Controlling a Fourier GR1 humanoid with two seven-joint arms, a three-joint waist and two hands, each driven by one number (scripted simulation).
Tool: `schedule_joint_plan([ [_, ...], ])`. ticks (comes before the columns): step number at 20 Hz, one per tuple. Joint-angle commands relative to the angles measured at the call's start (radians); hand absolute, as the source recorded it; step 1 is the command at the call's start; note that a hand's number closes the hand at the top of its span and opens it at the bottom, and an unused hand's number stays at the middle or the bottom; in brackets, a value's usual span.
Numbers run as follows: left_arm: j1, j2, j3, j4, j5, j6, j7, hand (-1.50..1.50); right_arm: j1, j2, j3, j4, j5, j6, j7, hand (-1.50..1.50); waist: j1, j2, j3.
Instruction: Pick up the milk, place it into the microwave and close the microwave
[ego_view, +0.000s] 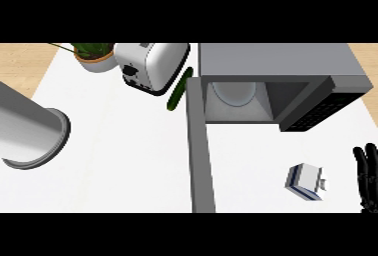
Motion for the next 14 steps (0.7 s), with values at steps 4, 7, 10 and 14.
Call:
schedule_joint_plan([
  [4,0.020,0.004,0.053,-0.053,0.063,-0.026,0.048,-1.50,0.031,-0.006,-0.089,0.117,-0.099,-0.005,-0.102,-1.50,-0.001,0.001,0.001],
  [7,0.139,0.002,0.109,-0.085,0.156,-0.128,0.016,-1.50,0.126,-0.001,-0.057,0.141,-0.085,-0.005,-0.180,-1.50,0.001,-0.001,0.000],
  [10,0.118,-0.018,0.118,-0.041,0.110,-0.135,-0.023,-1.50,0.036,-0.009,-0.128,0.274,-0.133,-0.001,-0.221,-1.50,0.002,0.001,0.000],
  [14,0.147,0.015,0.223,-0.067,0.227,-0.181,0.007,-1.50,0.028,0.009,-0.105,0.313,-0.115,-0.043,-0.222,-1.50,0.003,0.001,0.000],
])
